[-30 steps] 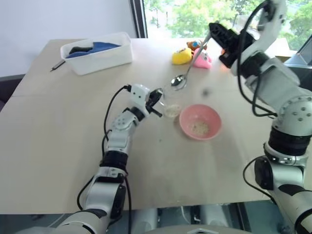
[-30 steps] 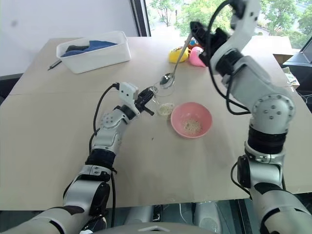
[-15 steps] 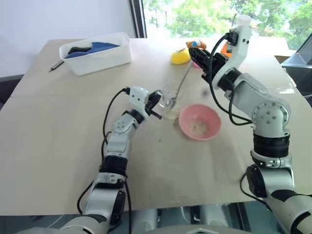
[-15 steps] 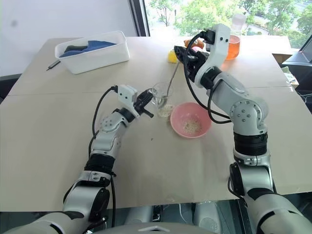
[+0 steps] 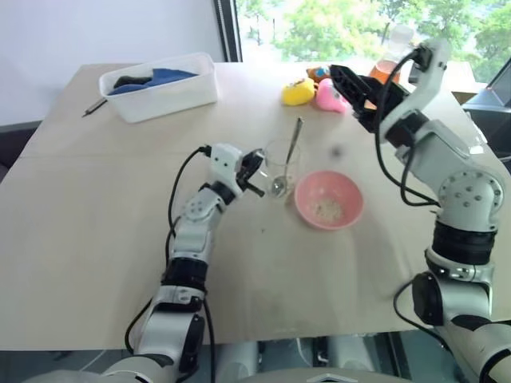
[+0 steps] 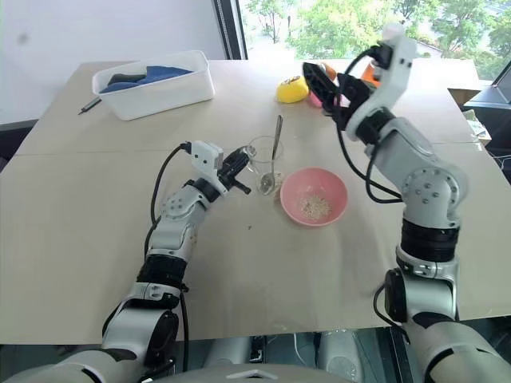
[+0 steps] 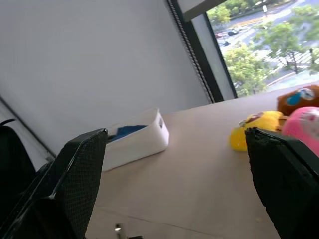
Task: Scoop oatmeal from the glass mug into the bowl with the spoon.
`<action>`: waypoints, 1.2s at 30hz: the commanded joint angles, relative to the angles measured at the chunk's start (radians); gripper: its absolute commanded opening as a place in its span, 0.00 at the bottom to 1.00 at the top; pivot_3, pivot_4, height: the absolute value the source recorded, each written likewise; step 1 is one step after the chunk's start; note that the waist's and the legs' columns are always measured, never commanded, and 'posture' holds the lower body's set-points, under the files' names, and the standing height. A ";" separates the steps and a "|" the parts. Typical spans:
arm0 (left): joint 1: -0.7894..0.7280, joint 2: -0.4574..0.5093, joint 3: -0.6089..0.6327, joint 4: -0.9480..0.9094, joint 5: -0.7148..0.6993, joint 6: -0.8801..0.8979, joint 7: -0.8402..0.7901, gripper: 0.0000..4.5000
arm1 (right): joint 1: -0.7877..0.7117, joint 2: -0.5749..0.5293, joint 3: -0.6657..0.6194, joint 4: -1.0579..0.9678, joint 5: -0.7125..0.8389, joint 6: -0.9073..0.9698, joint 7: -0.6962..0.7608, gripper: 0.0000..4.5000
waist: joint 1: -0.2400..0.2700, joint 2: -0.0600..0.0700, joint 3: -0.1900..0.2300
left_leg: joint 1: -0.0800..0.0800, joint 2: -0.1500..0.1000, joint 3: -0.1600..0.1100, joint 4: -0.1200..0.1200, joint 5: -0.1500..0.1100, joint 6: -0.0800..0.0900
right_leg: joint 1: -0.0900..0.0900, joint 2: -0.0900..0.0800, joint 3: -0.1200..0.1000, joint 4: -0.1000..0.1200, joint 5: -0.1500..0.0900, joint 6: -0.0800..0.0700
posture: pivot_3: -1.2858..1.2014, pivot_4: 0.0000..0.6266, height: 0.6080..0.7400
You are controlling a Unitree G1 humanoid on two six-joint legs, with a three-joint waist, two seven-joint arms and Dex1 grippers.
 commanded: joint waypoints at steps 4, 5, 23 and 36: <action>0.007 0.005 0.011 -0.035 -0.015 -0.016 -0.001 0.28 | -0.009 -0.008 -0.019 -0.047 0.000 0.003 0.002 1.00 | 0.001 0.000 0.000 | 0.001 0.000 0.000 0.000 0.000 0.000 | 0.000 0.000 0.000 0.000 0.000 0.000 | 0.52 0.24 1.00; 0.007 0.006 0.011 -0.035 -0.011 -0.018 0.003 0.28 | -0.009 -0.005 -0.016 -0.048 -0.001 0.003 0.002 1.00 | 0.001 0.000 0.000 | 0.001 0.000 0.000 0.000 0.000 0.000 | 0.000 0.000 0.000 0.000 0.000 0.000 | 0.52 0.24 1.00; 0.179 0.097 0.010 -0.329 -0.069 0.082 -0.047 0.28 | 0.083 -0.090 -0.092 -0.070 0.040 0.026 0.048 1.00 | 0.006 0.000 0.000 | 0.000 0.000 0.000 0.000 0.000 0.000 | 0.000 0.000 0.000 0.000 0.000 0.000 | 0.52 0.24 1.00; 0.666 0.269 0.081 -0.717 -0.145 0.215 -0.126 0.28 | 0.770 -0.295 -0.161 -0.225 -0.143 -0.173 0.501 1.00 | 0.025 -0.001 -0.001 | -0.001 0.000 -0.001 -0.004 -0.001 0.001 | 0.002 0.000 -0.001 -0.005 0.000 0.000 | 0.52 0.24 1.00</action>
